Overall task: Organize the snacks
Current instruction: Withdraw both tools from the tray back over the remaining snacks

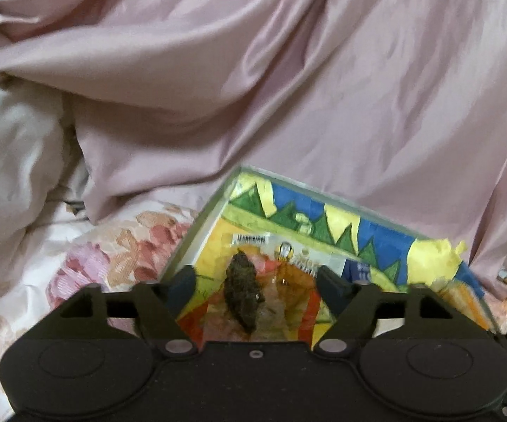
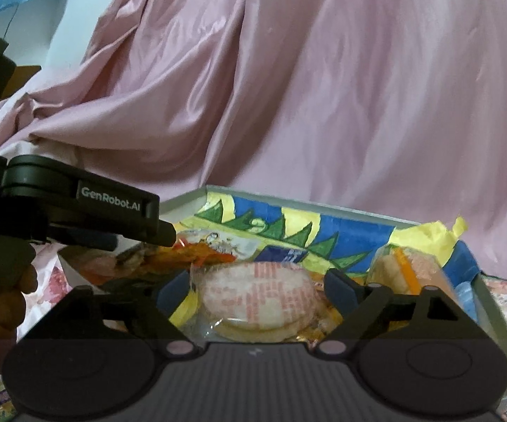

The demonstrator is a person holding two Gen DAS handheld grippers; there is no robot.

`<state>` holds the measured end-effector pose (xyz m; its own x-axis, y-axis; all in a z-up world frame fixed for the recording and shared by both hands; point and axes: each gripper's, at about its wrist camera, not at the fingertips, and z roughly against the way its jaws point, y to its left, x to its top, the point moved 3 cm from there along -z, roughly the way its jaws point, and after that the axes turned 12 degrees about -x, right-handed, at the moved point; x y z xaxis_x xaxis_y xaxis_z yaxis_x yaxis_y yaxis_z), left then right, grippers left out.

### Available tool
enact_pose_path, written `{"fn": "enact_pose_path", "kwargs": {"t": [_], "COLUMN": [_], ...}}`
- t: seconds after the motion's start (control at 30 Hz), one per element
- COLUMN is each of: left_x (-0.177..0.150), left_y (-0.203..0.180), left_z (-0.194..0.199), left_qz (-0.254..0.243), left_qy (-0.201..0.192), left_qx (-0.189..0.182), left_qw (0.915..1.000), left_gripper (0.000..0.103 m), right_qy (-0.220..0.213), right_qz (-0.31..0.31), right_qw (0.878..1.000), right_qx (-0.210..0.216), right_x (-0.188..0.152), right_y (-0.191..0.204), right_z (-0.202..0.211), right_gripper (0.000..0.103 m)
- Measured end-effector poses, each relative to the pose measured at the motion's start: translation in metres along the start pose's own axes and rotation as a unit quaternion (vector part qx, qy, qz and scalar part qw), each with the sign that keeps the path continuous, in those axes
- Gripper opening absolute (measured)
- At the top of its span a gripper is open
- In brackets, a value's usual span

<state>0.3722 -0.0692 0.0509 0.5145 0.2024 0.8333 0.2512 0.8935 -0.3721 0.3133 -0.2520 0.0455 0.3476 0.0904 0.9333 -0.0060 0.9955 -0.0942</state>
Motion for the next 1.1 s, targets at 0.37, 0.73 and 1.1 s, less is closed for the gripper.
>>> {"fn": "enact_pose_path", "kwargs": {"t": [0.37,0.73,1.1], "left_x": [0.016,0.002,-0.042], "left_y": [-0.019,-0.033,-0.016], "left_z": [0.064,0.149,0.21], "left_qz": [-0.009,-0.03,-0.046], "left_qy": [-0.064,-0.116,-0.068], "left_qx": [-0.004,-0.01,0.004], "left_qw": [0.9979,0.9928,0.9966], "left_gripper": [0.102,0.102,0.102], "right_qy": [-0.062,-0.09,-0.077], "right_qz": [-0.037,-0.042,-0.055], "right_qw": [0.997,0.994,0.994], "right_qx": [-0.023,-0.044,-0.057], "right_x": [0.021,0.023,-0.006], "right_y": [-0.02,-0.026,-0.03], "right_z": [0.06,0.136,0.204], "right_gripper": [0.103,0.103,0.103]}}
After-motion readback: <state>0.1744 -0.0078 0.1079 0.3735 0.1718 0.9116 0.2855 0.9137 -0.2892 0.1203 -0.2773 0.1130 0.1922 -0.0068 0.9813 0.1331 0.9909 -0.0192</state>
